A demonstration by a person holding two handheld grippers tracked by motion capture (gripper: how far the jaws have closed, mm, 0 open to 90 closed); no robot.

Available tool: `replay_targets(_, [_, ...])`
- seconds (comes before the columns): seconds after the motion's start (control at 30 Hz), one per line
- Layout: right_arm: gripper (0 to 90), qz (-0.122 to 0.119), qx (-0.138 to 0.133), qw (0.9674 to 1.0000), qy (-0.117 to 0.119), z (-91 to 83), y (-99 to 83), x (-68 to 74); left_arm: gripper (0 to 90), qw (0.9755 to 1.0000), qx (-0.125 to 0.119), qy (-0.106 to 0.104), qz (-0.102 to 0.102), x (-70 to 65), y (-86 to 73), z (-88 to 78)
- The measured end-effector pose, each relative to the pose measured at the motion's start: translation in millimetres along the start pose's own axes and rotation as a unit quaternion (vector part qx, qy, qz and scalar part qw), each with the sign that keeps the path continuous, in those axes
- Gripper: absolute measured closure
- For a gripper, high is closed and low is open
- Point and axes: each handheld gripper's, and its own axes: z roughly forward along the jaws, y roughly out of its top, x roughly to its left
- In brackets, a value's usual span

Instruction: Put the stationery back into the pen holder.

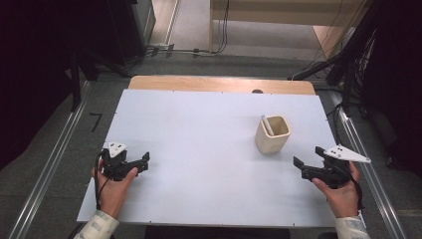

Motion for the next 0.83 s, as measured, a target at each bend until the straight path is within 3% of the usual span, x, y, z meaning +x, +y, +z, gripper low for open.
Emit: replay_targets(0.83, [8.4, 0.018, -0.004, 0.9995, -0.026, -12.1, -10.6, -16.4, 6.5, 1.0000, 0.000, 0.001, -0.002, -0.1, 0.1, 0.9])
